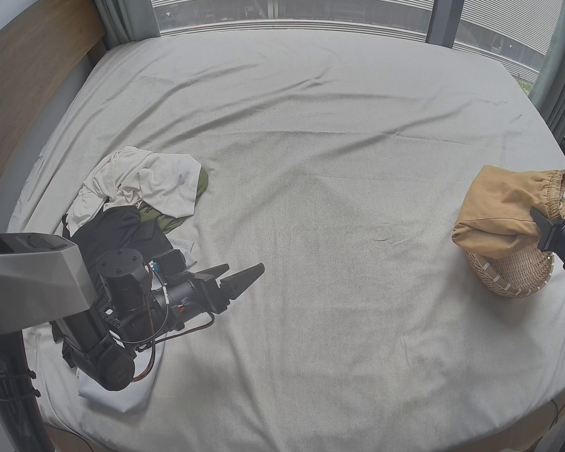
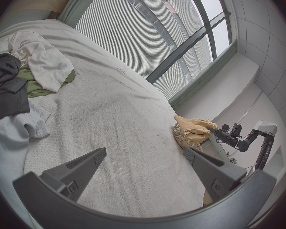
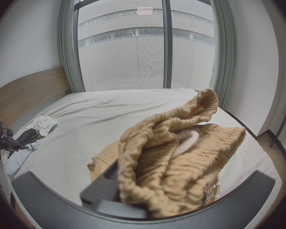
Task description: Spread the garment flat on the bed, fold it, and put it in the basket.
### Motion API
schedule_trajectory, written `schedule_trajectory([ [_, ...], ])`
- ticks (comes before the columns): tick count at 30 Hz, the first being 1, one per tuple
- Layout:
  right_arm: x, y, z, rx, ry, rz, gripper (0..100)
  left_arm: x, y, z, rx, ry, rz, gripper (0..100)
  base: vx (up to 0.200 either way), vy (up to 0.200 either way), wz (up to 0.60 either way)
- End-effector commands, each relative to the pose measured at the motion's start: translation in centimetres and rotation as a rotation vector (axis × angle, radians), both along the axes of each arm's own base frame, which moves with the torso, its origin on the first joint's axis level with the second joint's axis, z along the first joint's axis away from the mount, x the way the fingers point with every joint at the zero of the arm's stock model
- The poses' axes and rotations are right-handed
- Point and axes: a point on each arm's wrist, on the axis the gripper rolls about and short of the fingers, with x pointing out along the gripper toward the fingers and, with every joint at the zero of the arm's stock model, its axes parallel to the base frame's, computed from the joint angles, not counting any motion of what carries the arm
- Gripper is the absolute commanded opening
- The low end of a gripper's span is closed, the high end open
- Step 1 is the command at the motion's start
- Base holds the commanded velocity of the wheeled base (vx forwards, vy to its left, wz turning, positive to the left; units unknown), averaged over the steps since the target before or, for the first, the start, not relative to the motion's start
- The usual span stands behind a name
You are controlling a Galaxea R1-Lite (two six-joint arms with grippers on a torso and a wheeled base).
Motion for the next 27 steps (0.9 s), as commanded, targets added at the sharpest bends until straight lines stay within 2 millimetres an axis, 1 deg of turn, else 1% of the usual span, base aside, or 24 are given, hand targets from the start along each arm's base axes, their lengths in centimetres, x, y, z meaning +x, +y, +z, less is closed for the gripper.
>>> schedule_trajectory([
  [1,-0.1,0.0,0.1,-0.003,-0.004,-0.001,100,0.0,0.0,0.1,-0.001,-0.003,0.001,100,0.000,0.000,0.00],
  [8,-0.6,0.2,0.5,-0.008,-0.015,-0.001,100,0.0,0.0,0.1,-0.001,-0.003,0.001,100,0.000,0.000,0.00],
  [11,-1.4,0.5,1.7,-0.015,-0.031,0.001,100,0.0,0.0,0.1,-0.001,-0.003,0.001,100,0.000,0.000,0.00],
  [15,-2.5,1.7,3.0,-0.022,-0.053,0.030,100,0.0,0.0,0.1,-0.001,-0.003,0.000,100,0.000,0.000,0.00],
  [17,-2.8,3.2,3.4,-0.020,-0.056,0.090,100,0.0,0.0,0.0,-0.001,-0.001,0.000,100,0.000,0.000,0.00],
  [18,-2.7,3.9,3.3,-0.016,-0.051,0.121,100,0.0,0.0,0.1,0.000,-0.004,0.000,100,0.000,0.000,0.00],
  [19,-2.7,4.2,3.2,-0.013,-0.046,0.134,100,0.0,0.0,0.1,-0.001,-0.003,0.000,100,0.000,0.000,0.00],
  [22,-2.6,6.2,1.7,0.009,0.006,0.229,100,-0.1,0.1,0.3,-0.003,-0.009,0.001,100,0.000,0.000,0.00],
  [26,-2.0,8.2,0.0,0.027,0.055,0.321,100,0.0,0.3,0.5,-0.006,-0.014,0.008,100,0.000,0.000,0.00],
  [27,-2.0,9.2,-0.6,0.026,0.057,0.362,100,0.1,0.5,0.6,-0.008,-0.018,0.015,100,0.000,0.000,0.00],
])
